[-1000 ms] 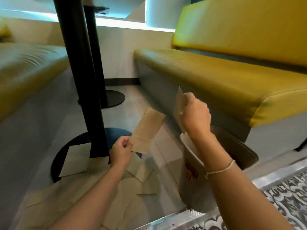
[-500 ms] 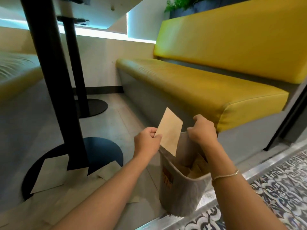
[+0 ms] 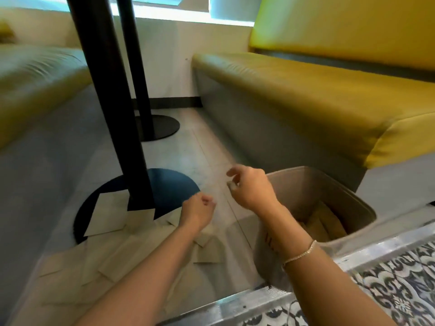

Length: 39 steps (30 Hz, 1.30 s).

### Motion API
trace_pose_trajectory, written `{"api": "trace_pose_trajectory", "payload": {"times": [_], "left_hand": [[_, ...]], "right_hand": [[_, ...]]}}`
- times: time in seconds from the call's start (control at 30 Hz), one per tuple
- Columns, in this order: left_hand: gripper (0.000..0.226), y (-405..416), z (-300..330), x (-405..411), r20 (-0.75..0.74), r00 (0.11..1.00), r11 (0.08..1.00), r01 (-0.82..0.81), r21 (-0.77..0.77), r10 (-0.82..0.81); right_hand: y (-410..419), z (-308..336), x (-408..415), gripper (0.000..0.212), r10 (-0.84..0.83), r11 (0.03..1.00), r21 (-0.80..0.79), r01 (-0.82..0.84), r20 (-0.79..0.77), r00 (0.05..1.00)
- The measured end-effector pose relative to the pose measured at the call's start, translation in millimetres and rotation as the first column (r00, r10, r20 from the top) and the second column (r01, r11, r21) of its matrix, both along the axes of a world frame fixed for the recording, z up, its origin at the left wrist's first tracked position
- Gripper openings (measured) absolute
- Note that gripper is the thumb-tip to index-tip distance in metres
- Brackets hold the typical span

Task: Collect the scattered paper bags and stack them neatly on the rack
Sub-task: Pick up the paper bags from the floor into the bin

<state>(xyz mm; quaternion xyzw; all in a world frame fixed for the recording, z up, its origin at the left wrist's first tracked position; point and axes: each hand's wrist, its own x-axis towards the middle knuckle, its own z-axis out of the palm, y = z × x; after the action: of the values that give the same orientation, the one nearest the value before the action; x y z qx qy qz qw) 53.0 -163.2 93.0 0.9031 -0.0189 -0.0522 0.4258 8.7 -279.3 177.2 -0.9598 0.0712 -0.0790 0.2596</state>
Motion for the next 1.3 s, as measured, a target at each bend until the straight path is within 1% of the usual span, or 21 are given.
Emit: {"api": "trace_pose_trajectory", "payload": {"times": [0.07, 0.17, 0.23, 0.3, 0.4, 0.47, 0.57, 0.63, 0.7, 0.77, 0.83, 0.9, 0.93, 1.0, 1.07, 1.1, 1.2, 1.23, 1.3], "left_hand": [[0.012, 26, -29, 6, -0.064, 0.998, 0.983, 0.003, 0.181, 0.009], [0.018, 60, -67, 9, -0.134, 0.991, 0.937, 0.024, 0.348, 0.024], [0.023, 74, -86, 13, -0.183, 0.983, 0.888, 0.084, 0.452, 0.001], [0.025, 81, -101, 17, -0.194, 0.981, 0.857, 0.122, 0.500, -0.027], [0.029, 77, -118, 21, -0.149, 0.983, 0.835, 0.167, 0.524, -0.103], [0.034, 69, -127, 22, -0.109, 0.981, 0.823, 0.193, 0.534, -0.159], [0.041, 54, -140, 29, -0.085, 0.960, 0.787, 0.268, 0.555, -0.266], [0.047, 43, -145, 32, -0.086, 0.936, 0.751, 0.326, 0.574, -0.341], [0.053, 34, -149, 36, -0.099, 0.916, 0.698, 0.364, 0.617, -0.390], [0.059, 27, -157, 42, -0.128, 0.904, 0.632, 0.381, 0.675, -0.408], [0.062, 23, -164, 48, -0.175, 0.902, 0.595, 0.397, 0.699, -0.395], [0.059, 20, -169, 52, -0.194, 0.903, 0.569, 0.396, 0.721, -0.383], [0.055, 20, -171, 53, -0.193, 0.897, 0.540, 0.398, 0.741, -0.397], [0.038, 18, -169, 52, -0.210, 0.871, 0.474, 0.427, 0.770, -0.443], [0.030, 17, -166, 48, -0.253, 0.841, 0.451, 0.483, 0.751, -0.478], [0.029, 16, -164, 47, -0.258, 0.846, 0.470, 0.484, 0.738, -0.466], [0.027, 17, -159, 44, -0.175, 0.903, 0.610, 0.399, 0.685, -0.393], [0.026, 18, -156, 43, -0.129, 0.924, 0.670, 0.352, 0.654, -0.360], [0.023, 23, -150, 36, -0.029, 0.960, 0.801, 0.249, 0.544, -0.279]], "right_hand": [[14, -30, 8, 0.031, 0.053, 0.999, -0.002, -0.054, -0.164, 0.985], [26, -93, 16, 0.031, 0.046, 0.995, -0.061, -0.076, -0.397, 0.917], [29, -132, 17, 0.034, 0.000, 0.994, -0.098, -0.058, -0.512, 0.859], [27, -161, 14, 0.033, -0.051, 0.995, -0.103, -0.009, -0.569, 0.821], [26, -195, 11, 0.032, -0.128, 0.991, -0.108, 0.078, -0.597, 0.792], [32, -213, 12, 0.036, -0.174, 0.984, -0.073, 0.163, -0.600, 0.781], [39, -230, 22, 0.055, -0.236, 0.960, -0.015, 0.281, -0.589, 0.773], [42, -234, 27, 0.064, -0.291, 0.933, 0.004, 0.360, -0.578, 0.762], [42, -241, 31, 0.069, -0.332, 0.913, 0.007, 0.409, -0.572, 0.750], [41, -247, 36, 0.070, -0.356, 0.891, 0.023, 0.453, -0.583, 0.730], [39, -250, 40, 0.068, -0.352, 0.894, 0.016, 0.447, -0.591, 0.725], [37, -250, 43, 0.060, -0.332, 0.913, -0.006, 0.409, -0.593, 0.733], [36, -251, 44, 0.057, -0.321, 0.920, -0.009, 0.392, -0.589, 0.741], [36, -255, 43, 0.054, -0.309, 0.929, -0.016, 0.369, -0.580, 0.754], [36, -258, 42, 0.055, -0.297, 0.938, -0.021, 0.347, -0.564, 0.770], [37, -258, 41, 0.056, -0.291, 0.941, -0.022, 0.338, -0.560, 0.775], [36, -261, 37, 0.058, -0.280, 0.946, -0.019, 0.325, -0.555, 0.783], [36, -261, 36, 0.056, -0.277, 0.946, -0.016, 0.324, -0.561, 0.780], [34, -259, 33, 0.047, -0.268, 0.940, 0.026, 0.341, -0.563, 0.782]]}}
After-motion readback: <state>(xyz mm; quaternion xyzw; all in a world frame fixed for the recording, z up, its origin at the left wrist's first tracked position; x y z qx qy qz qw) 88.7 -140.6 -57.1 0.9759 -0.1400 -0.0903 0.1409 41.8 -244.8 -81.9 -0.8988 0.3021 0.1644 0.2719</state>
